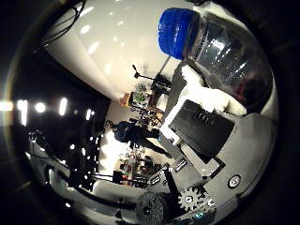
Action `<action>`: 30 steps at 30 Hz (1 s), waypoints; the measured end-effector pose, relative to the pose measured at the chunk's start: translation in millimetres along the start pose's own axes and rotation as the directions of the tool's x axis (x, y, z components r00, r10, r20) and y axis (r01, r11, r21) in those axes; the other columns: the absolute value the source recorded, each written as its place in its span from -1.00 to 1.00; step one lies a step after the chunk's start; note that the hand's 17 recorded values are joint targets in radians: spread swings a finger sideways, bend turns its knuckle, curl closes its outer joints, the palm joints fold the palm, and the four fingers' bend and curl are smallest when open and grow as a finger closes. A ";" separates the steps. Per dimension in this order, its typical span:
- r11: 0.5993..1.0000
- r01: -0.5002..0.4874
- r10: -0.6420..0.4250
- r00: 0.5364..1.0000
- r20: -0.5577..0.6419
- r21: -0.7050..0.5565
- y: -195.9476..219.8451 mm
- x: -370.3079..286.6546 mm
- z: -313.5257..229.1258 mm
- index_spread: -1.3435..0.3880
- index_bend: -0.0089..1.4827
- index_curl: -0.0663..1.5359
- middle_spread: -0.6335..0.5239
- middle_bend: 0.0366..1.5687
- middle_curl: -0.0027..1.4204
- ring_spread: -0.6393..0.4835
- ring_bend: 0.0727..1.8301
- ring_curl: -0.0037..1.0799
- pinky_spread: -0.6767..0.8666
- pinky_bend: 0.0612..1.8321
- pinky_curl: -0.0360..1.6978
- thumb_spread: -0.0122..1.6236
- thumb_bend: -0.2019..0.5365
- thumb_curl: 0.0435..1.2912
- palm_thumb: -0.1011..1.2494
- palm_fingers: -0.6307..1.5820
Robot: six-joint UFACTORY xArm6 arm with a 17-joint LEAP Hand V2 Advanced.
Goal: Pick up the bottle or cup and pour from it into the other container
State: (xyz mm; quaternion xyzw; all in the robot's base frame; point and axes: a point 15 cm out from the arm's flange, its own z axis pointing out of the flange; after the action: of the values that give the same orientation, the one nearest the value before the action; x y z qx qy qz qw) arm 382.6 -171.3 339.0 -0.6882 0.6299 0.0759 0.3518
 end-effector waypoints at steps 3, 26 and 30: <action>1.000 0.009 -0.010 0.997 -0.070 -0.019 -7.0 -15.8 -5.3 0.35 0.64 0.07 -0.08 0.76 0.04 -0.18 0.55 0.29 -0.38 0.48 0.02 -0.41 -0.50 0.43 0.72 0.58; 0.940 0.225 -0.325 0.821 -0.469 -0.258 -43.4 -143.5 22.1 0.35 0.65 0.06 -0.07 0.75 0.05 -0.18 0.53 0.31 -0.42 0.32 0.24 -0.44 -0.51 0.48 0.70 0.59; 0.905 0.262 -0.409 0.754 -0.514 -0.335 -42.2 -158.8 31.7 0.35 0.66 0.06 -0.08 0.75 0.05 -0.18 0.52 0.31 -0.43 0.30 0.27 -0.46 -0.50 0.49 0.70 0.59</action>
State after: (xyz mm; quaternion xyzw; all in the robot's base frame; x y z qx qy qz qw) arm 401.2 -25.5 418.8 -0.8186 0.5570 -0.1232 0.0670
